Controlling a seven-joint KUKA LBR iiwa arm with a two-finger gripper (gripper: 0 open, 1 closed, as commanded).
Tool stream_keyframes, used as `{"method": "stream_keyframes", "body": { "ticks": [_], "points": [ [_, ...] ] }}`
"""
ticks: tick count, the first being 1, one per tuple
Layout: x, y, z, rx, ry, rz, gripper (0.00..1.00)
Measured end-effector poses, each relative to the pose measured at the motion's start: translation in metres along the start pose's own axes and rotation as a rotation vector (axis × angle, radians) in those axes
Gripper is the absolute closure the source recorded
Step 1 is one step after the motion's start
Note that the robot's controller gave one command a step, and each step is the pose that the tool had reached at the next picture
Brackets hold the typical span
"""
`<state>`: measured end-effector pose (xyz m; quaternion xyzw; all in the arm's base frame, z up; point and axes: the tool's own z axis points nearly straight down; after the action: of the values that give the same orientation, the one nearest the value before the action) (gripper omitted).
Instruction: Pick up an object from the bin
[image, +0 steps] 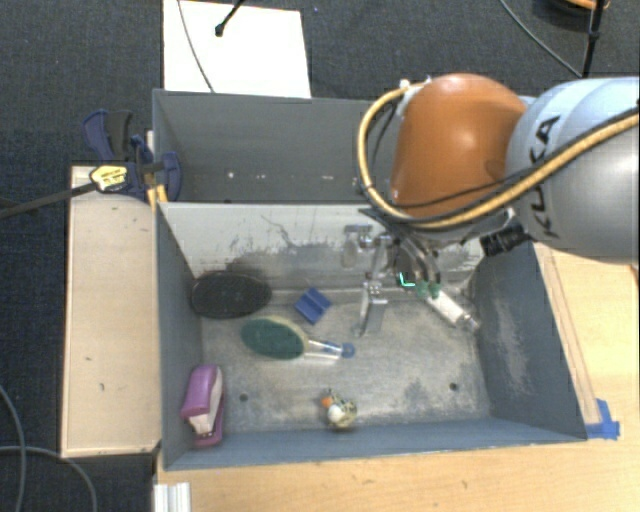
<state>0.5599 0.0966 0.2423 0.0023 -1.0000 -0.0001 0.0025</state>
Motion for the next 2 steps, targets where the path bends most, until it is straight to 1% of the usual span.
{"method": "stream_keyframes", "body": {
  "ticks": [1,2],
  "points": [
    [0.0037,0.04,0.1657,-0.002,-0.003,0.04,0.0],
    [0.0024,0.0385,0.1621,-0.002,-0.007,0.045,1.0]
  ]
}}
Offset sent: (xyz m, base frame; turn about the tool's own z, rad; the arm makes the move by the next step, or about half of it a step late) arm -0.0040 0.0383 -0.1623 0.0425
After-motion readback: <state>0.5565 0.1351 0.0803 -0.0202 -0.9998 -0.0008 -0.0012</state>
